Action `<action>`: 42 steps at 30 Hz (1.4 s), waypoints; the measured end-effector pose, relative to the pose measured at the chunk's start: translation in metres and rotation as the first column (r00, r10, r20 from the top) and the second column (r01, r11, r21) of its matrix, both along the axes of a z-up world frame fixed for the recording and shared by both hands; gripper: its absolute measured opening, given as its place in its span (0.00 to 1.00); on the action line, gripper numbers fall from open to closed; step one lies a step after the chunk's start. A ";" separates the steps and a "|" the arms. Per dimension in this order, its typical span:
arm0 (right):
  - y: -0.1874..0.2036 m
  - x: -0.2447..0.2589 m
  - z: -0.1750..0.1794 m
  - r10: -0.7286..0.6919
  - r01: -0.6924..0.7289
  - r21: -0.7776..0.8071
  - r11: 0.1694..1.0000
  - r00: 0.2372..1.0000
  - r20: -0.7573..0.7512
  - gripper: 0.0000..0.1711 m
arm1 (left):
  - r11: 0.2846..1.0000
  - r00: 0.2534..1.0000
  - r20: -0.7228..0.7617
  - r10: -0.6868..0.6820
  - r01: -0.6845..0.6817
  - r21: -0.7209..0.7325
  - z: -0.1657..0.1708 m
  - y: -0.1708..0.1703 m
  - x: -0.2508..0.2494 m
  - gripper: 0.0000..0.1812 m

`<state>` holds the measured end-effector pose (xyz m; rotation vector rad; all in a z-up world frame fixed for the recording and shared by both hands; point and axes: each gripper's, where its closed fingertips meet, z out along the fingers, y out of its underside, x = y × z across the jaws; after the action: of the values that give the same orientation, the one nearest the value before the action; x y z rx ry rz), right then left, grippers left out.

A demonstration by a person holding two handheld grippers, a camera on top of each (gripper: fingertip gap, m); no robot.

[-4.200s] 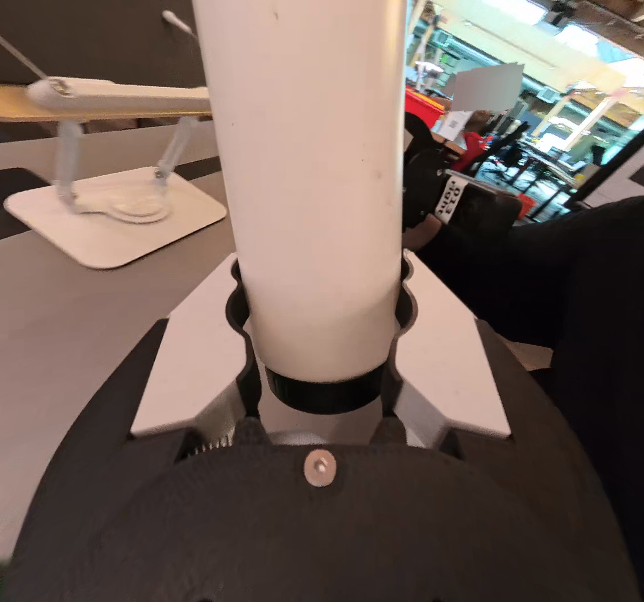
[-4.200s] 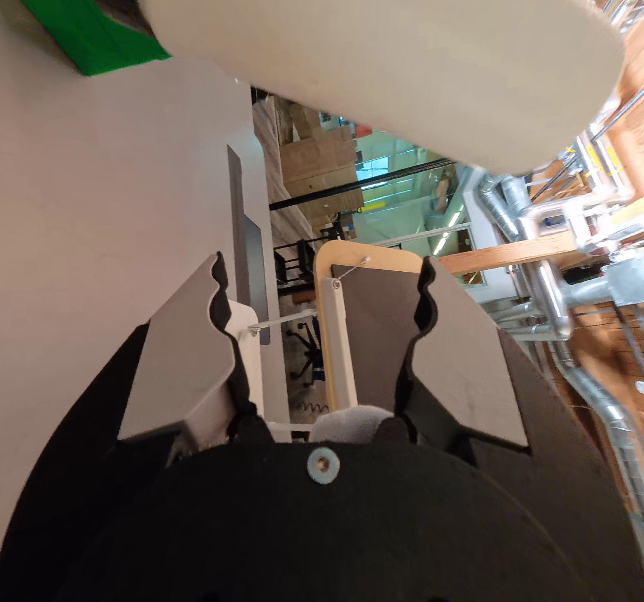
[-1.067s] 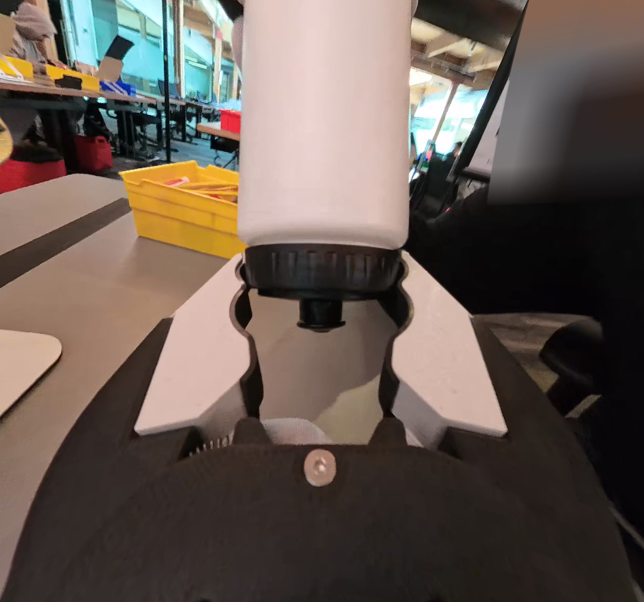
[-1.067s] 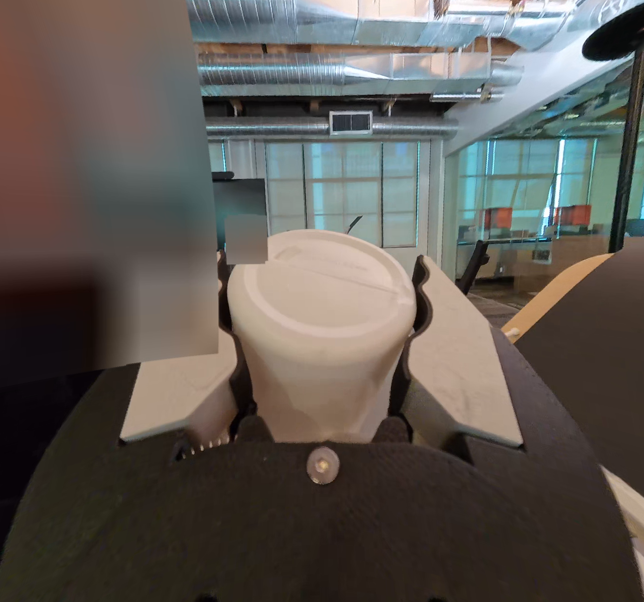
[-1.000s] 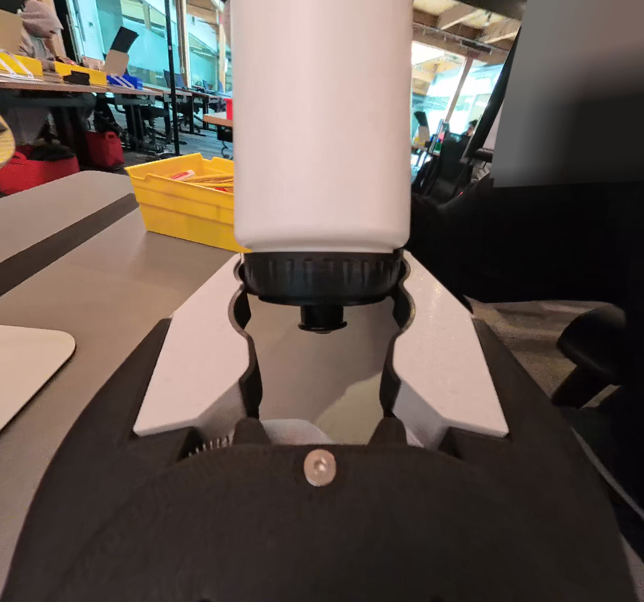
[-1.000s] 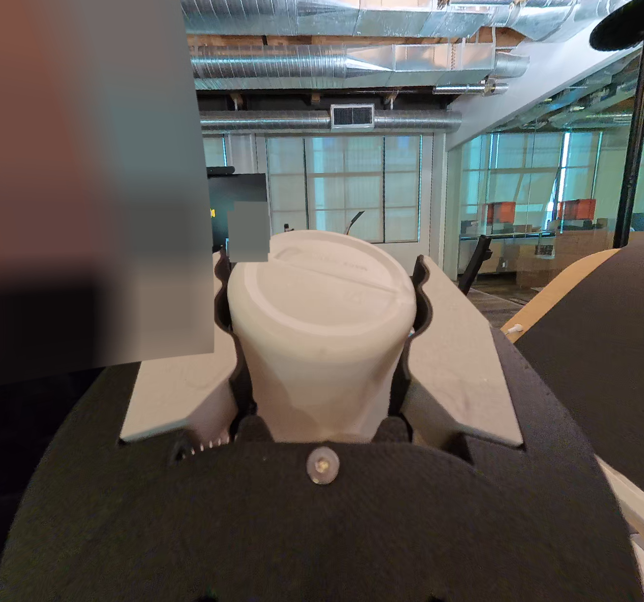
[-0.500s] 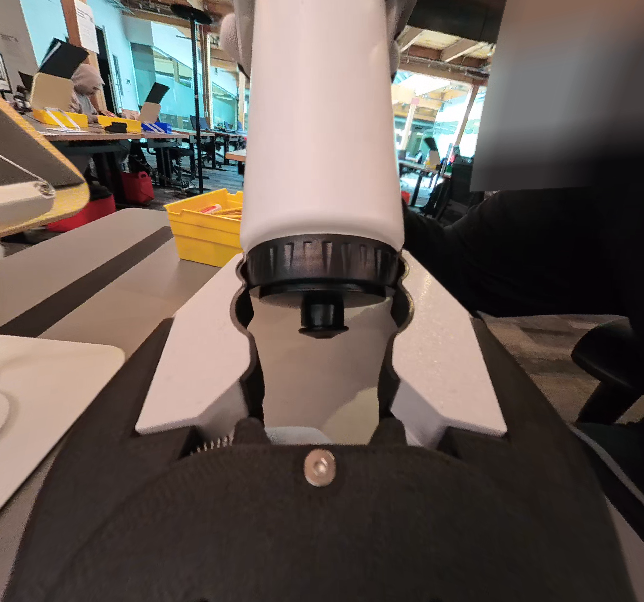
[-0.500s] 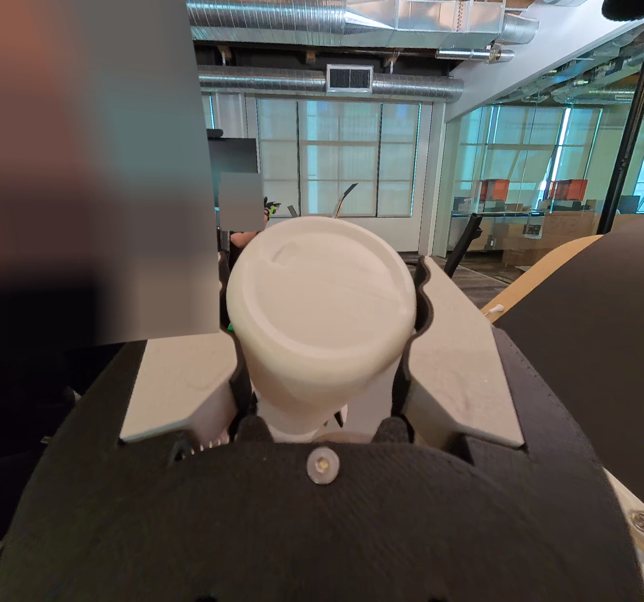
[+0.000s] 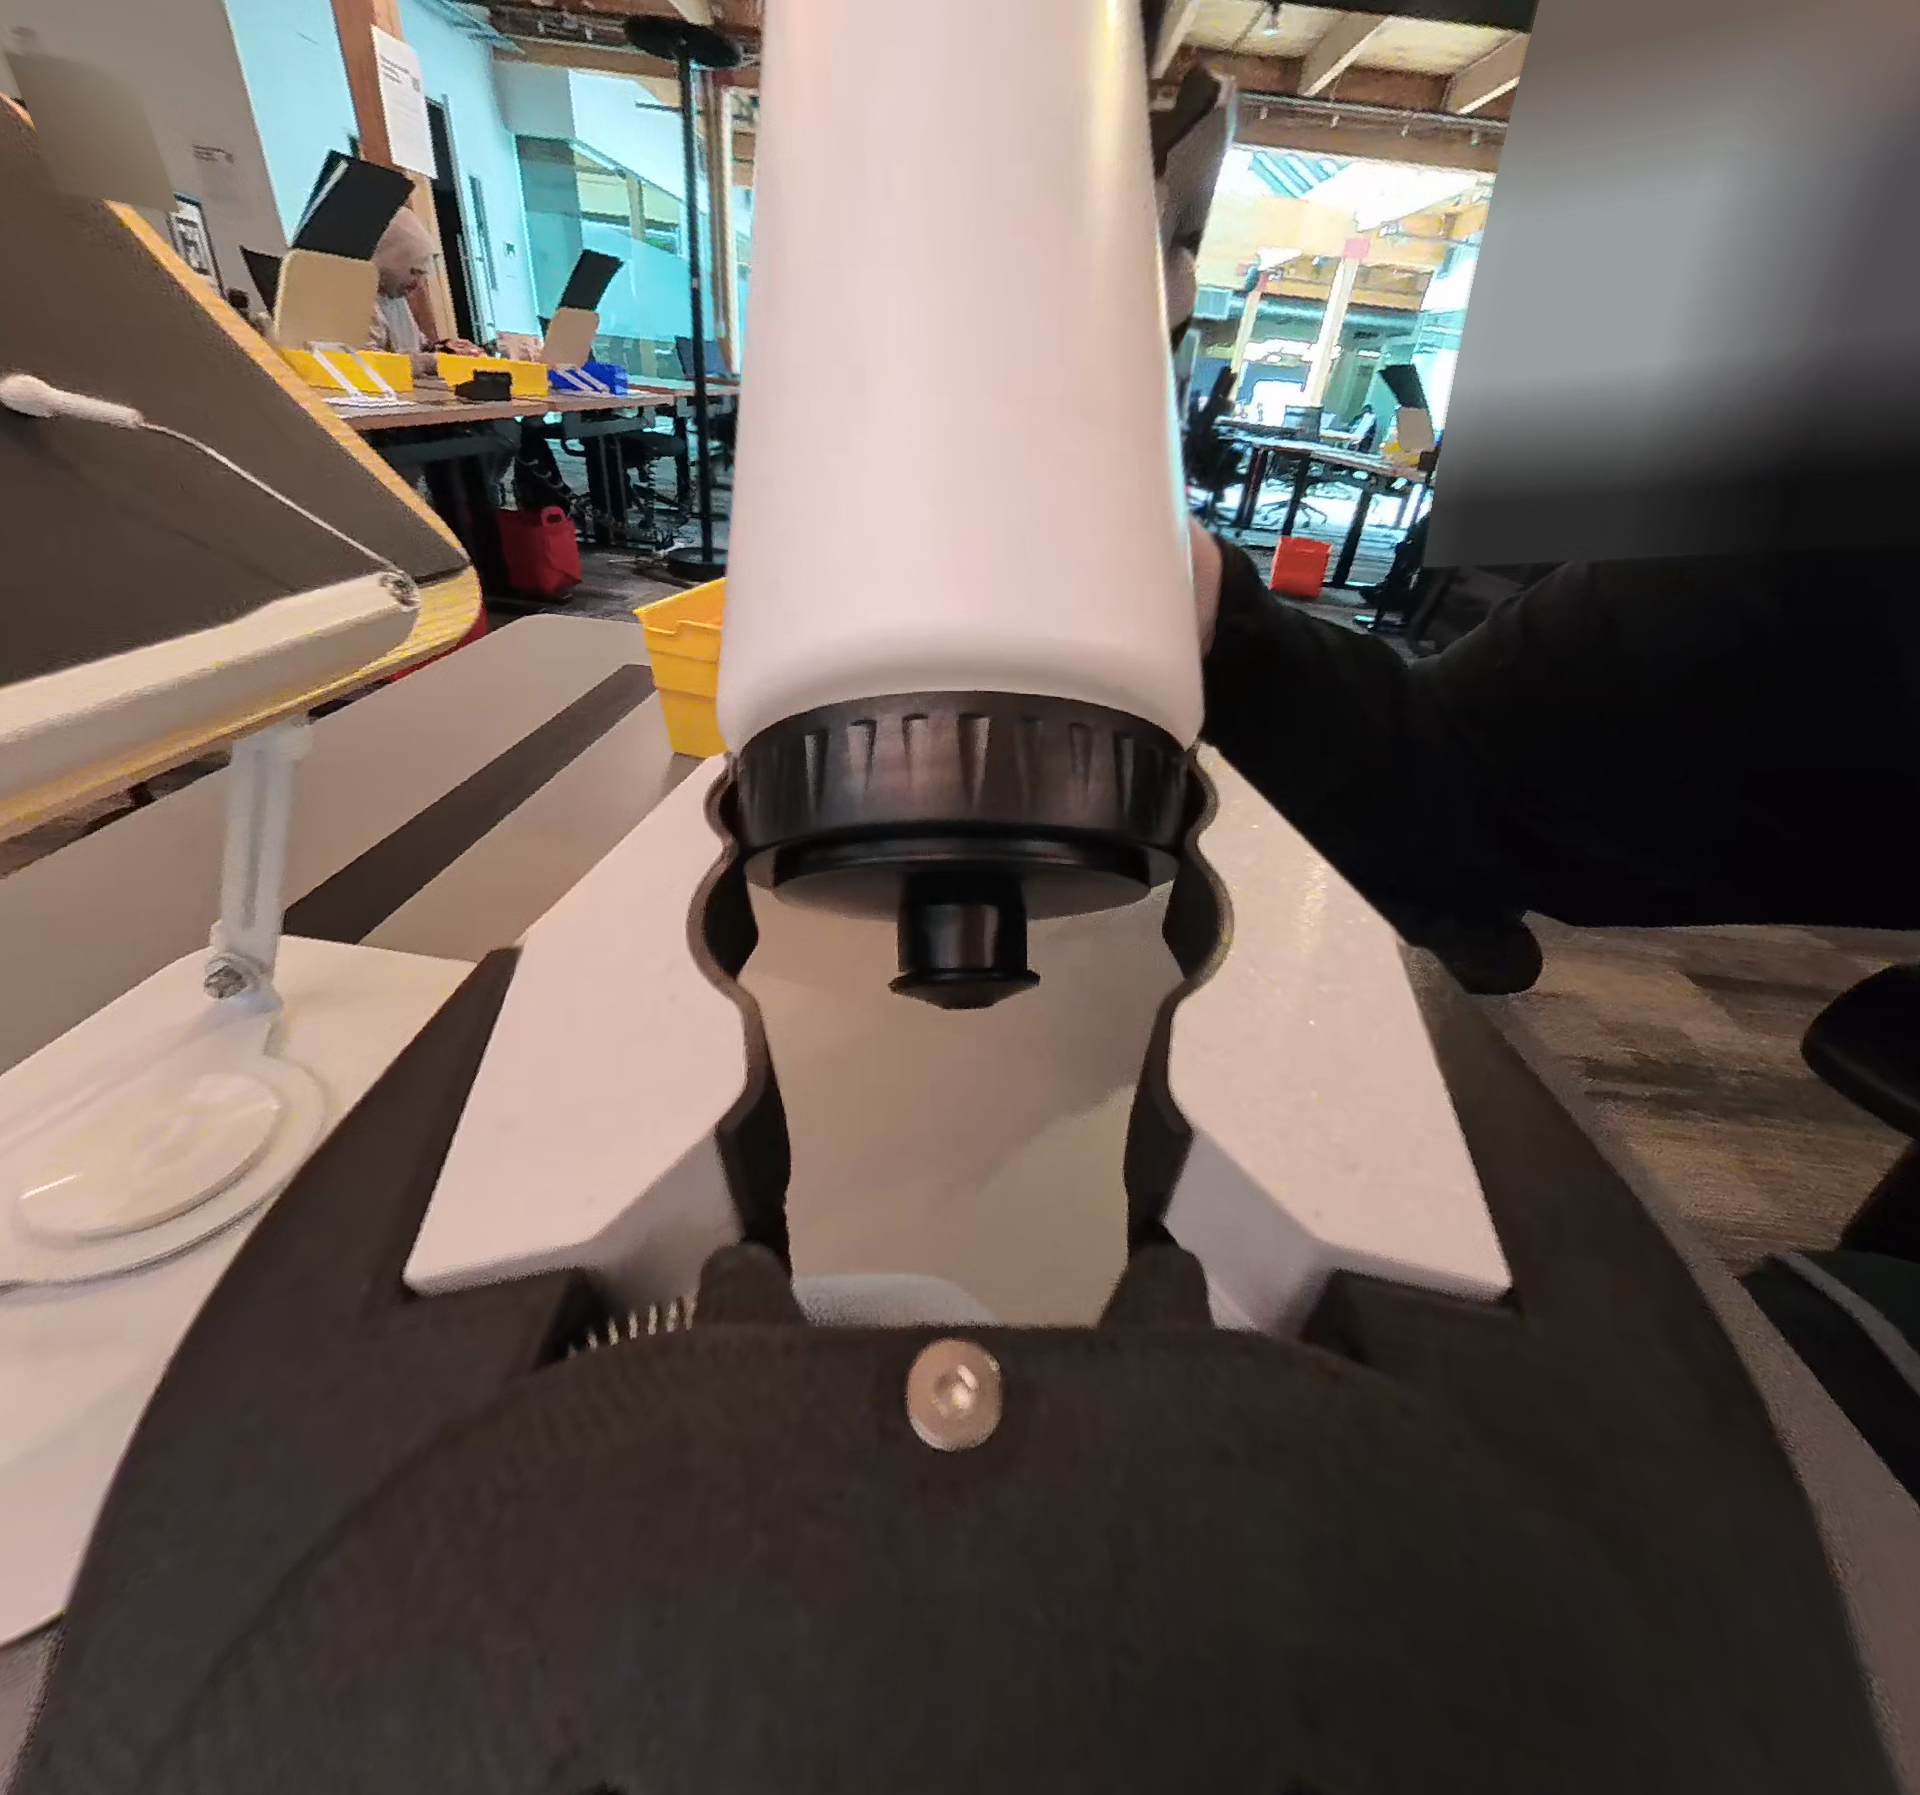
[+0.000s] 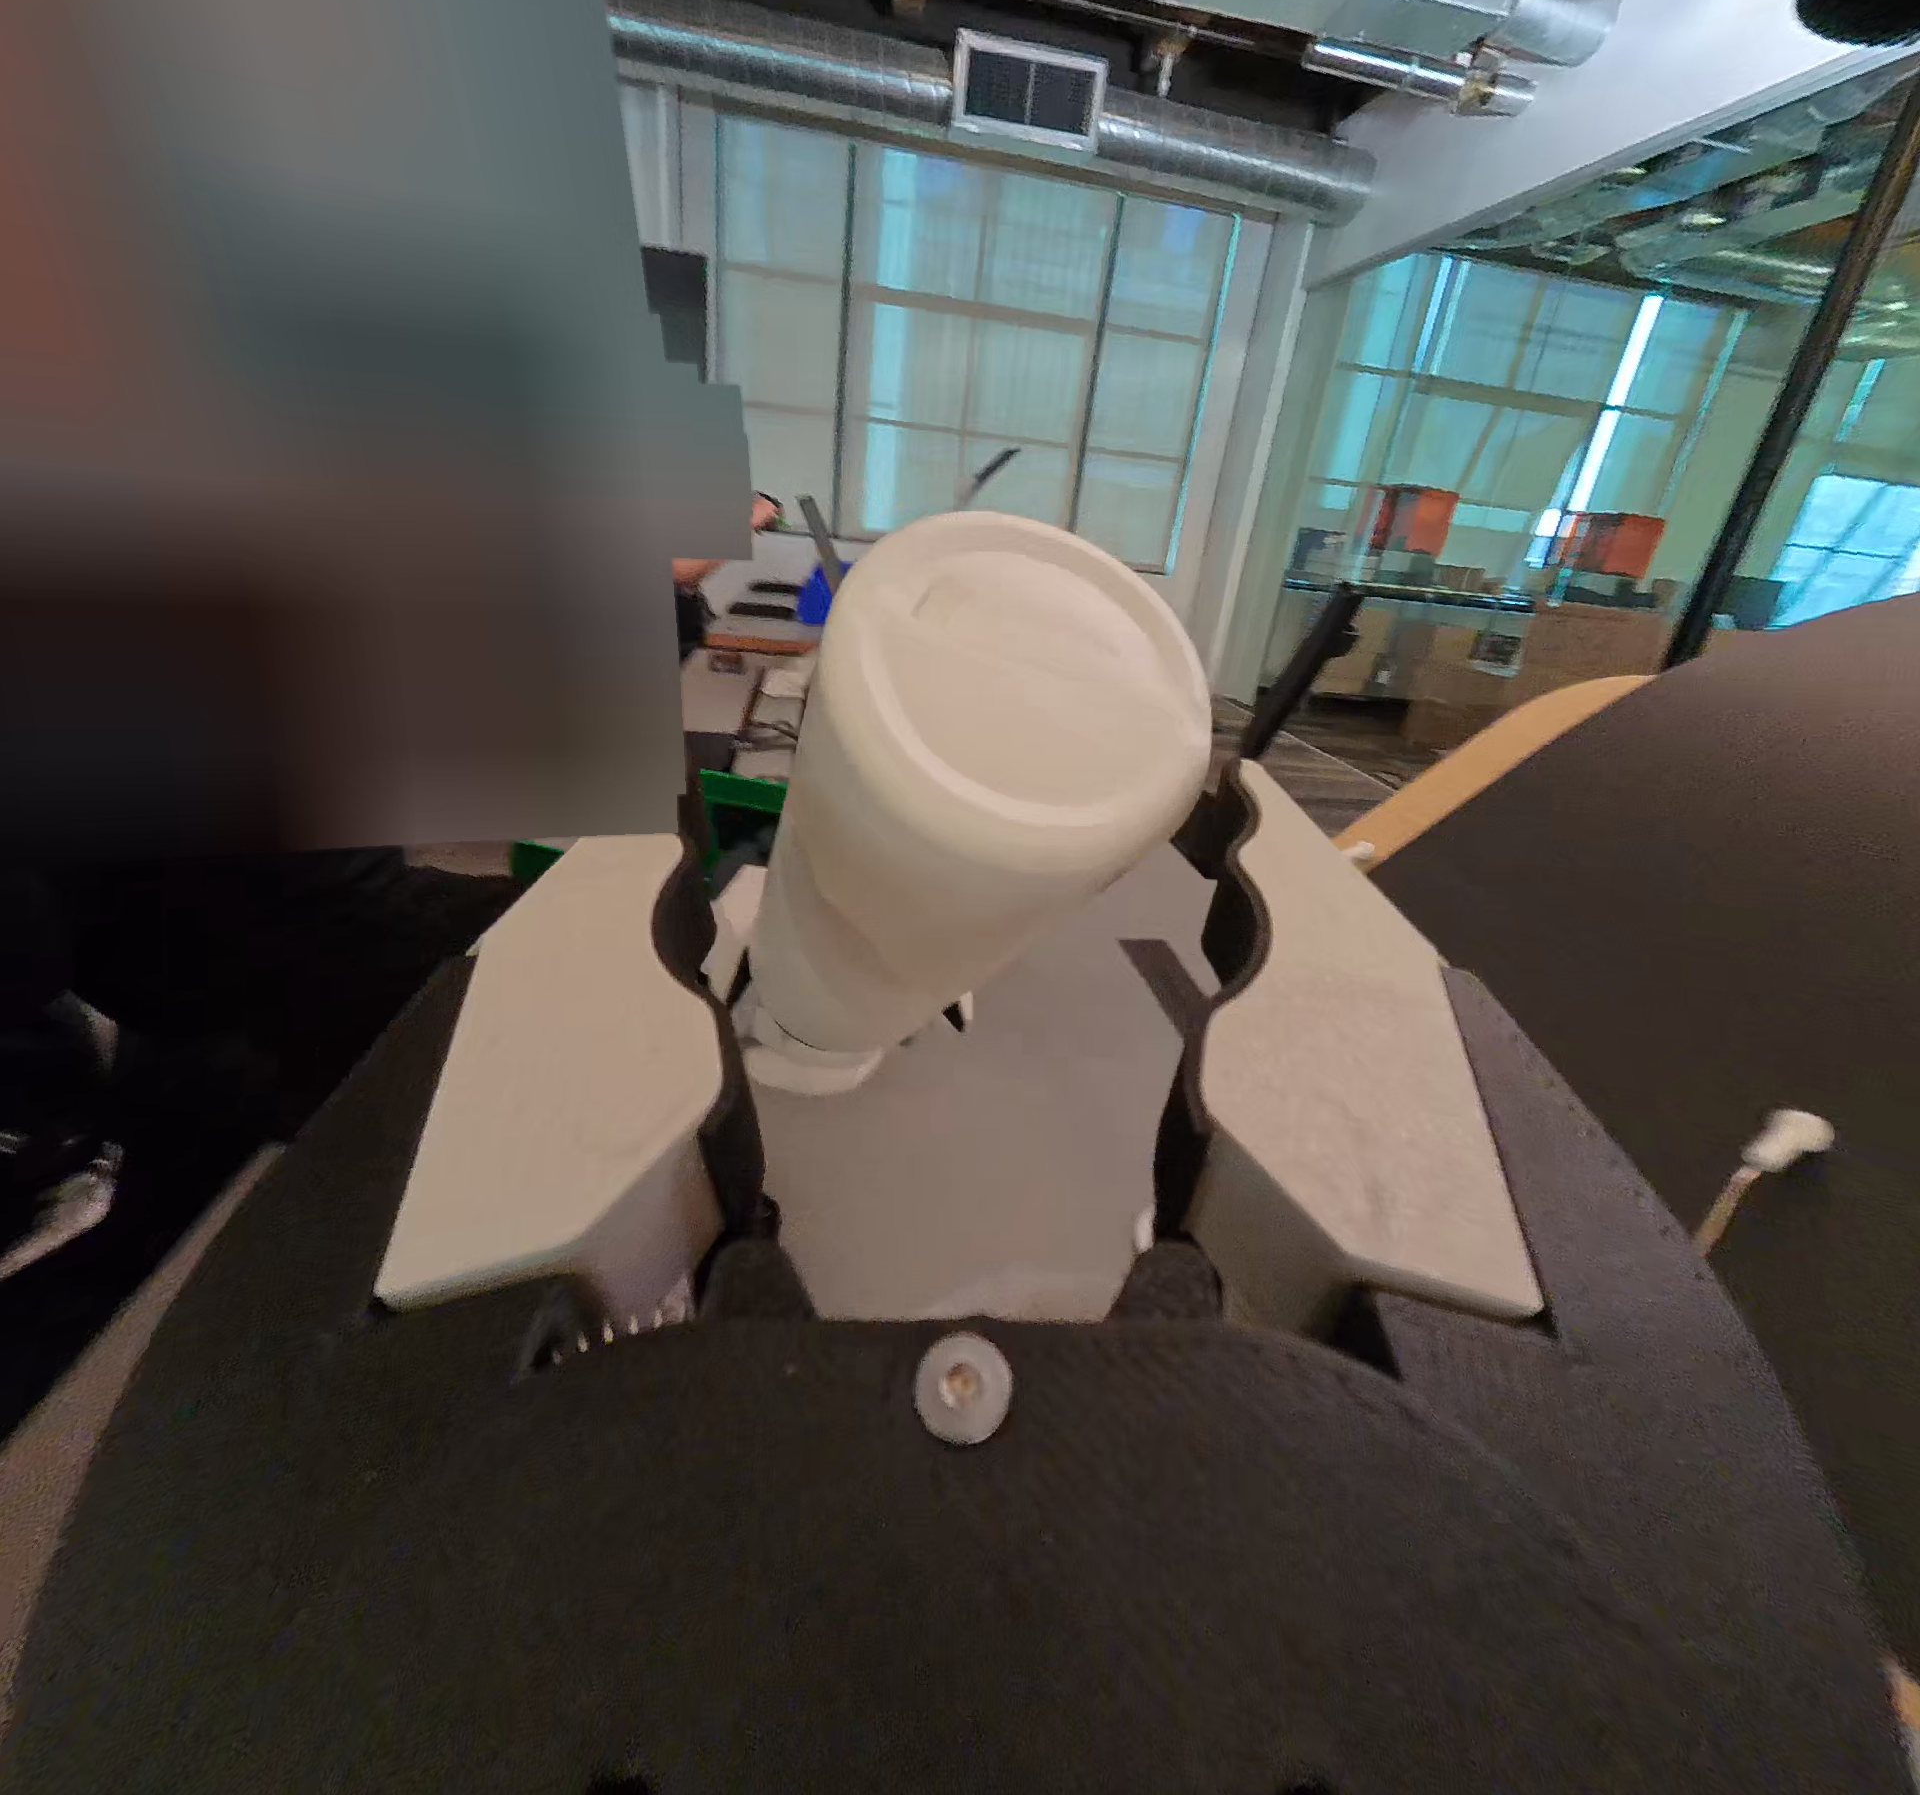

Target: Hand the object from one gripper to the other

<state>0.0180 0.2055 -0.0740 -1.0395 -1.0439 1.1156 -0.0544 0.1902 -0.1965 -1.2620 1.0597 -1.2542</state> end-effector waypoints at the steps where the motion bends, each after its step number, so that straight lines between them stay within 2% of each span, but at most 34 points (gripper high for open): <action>1: 0.003 0.001 0.000 -0.051 0.050 0.036 0.998 0.998 0.022 0.57 | 1.000 1.000 -0.010 0.012 -0.012 -0.003 0.000 0.002 -0.001 0.44; 3: 0.017 0.008 0.000 -0.237 0.220 0.170 0.960 0.968 0.084 0.57 | 0.999 0.998 -0.054 0.031 -0.032 -0.016 -0.003 0.007 -0.005 0.44; 5: 0.025 0.019 0.000 -0.447 0.363 0.384 0.849 0.881 0.154 0.60 | 0.997 0.988 -0.132 0.074 -0.078 -0.020 -0.010 0.015 -0.010 0.43; 6: 0.022 0.021 -0.001 -0.520 0.376 0.500 0.780 0.834 0.186 0.60 | 0.995 0.981 -0.169 0.091 -0.096 -0.018 -0.012 0.018 -0.013 0.44; 9: 0.004 0.013 -0.029 -0.602 0.240 0.674 0.698 0.707 0.372 0.63 | 0.988 0.948 -0.278 0.155 -0.151 0.035 -0.015 0.023 -0.022 0.44; 10: 0.001 0.010 -0.040 -0.613 0.193 0.696 0.692 0.667 0.424 0.61 | 0.984 0.928 -0.329 0.177 -0.160 0.077 -0.018 0.023 -0.024 0.43; 12: -0.008 0.000 -0.066 -0.560 0.087 0.670 0.737 0.633 0.534 0.58 | 0.967 0.861 -0.451 0.236 -0.165 0.192 -0.028 0.022 -0.030 0.43; 16: -0.011 -0.022 -0.098 -0.522 0.005 0.637 0.771 0.578 0.627 0.59 | 0.943 0.752 -0.595 0.283 -0.103 0.317 -0.043 0.011 -0.029 0.43; 20: -0.019 -0.041 -0.131 -0.497 -0.078 0.607 0.791 0.496 0.712 0.58 | 0.932 0.715 -0.638 0.285 -0.052 0.358 -0.053 0.004 -0.017 0.43; 22: -0.014 -0.045 -0.151 -0.522 -0.108 0.609 0.786 0.413 0.746 0.60 | 0.925 0.697 -0.654 0.294 -0.036 0.378 -0.057 0.001 -0.011 0.43; 24: 0.001 -0.036 -0.168 -0.583 -0.124 0.635 0.763 0.294 0.758 0.65 | 0.915 0.676 -0.664 0.320 -0.038 0.402 -0.059 0.003 -0.011 0.43; 28: 0.016 -0.032 -0.176 -0.667 -0.131 0.691 0.711 0.186 0.721 0.60 | 0.912 0.677 -0.662 0.323 -0.038 0.407 -0.059 0.002 -0.005 0.43; 31: 0.020 -0.034 -0.194 -0.658 -0.163 0.674 0.720 0.148 0.739 0.62 | 0.893 0.620 -0.693 0.368 -0.027 0.449 -0.065 0.004 -0.007 0.43; 33: 0.025 -0.036 -0.199 -0.645 -0.150 0.665 0.732 0.160 0.747 0.59 | 0.881 0.585 -0.704 0.402 -0.037 0.471 -0.070 0.009 -0.008 0.43; 42: 0.037 -0.042 -0.193 -0.671 -0.127 0.704 0.699 0.222 0.707 0.57 | 0.849 0.558 -0.685 0.468 -0.067 0.524 -0.061 0.016 -0.013 0.43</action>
<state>-0.0244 0.2422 -0.2670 -1.2298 -1.8978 -0.4910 -0.0676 0.2066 -0.2576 -1.5690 1.5822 -0.0817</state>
